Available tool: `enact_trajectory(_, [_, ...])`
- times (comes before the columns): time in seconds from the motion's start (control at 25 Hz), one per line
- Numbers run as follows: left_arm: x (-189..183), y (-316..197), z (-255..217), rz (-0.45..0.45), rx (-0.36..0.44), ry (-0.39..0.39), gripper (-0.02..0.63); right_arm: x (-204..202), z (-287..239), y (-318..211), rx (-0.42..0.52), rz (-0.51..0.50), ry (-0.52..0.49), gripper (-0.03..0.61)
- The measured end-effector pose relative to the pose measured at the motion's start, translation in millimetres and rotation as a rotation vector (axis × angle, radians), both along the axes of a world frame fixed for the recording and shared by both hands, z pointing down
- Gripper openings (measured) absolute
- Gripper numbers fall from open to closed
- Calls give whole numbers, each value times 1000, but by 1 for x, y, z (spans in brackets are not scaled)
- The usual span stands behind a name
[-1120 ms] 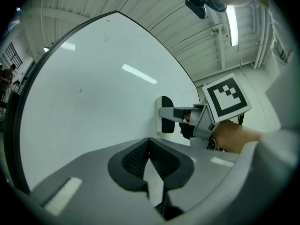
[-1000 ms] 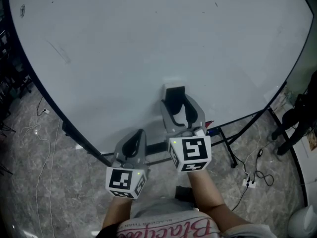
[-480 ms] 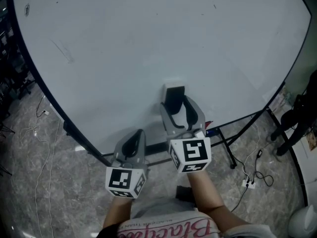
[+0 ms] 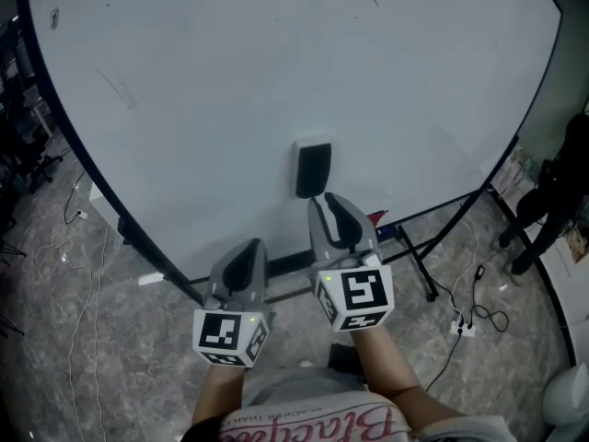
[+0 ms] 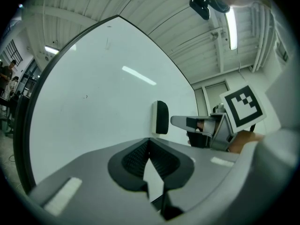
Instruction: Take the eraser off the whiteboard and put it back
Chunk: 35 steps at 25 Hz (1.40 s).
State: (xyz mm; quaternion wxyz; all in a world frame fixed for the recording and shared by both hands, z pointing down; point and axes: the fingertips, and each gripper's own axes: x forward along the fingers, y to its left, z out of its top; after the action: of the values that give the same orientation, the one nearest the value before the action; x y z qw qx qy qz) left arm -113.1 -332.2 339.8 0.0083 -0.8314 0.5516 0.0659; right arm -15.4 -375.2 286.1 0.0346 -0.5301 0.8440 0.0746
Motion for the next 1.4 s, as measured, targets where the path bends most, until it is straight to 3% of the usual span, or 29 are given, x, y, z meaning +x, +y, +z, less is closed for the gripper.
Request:
enact_trajectory(0.16, [3, 9, 0, 16, 2, -3, 0, 3, 9, 15, -24, 6, -18, 3])
enact_trajectory(0.56, [11, 25, -2, 48, 10, -4, 0, 6, 32, 51, -49, -28, 19, 0])
enact_trajectory(1.4, [23, 43, -3, 98, 14, 20, 0, 19, 55, 84, -116, -1, 34, 0])
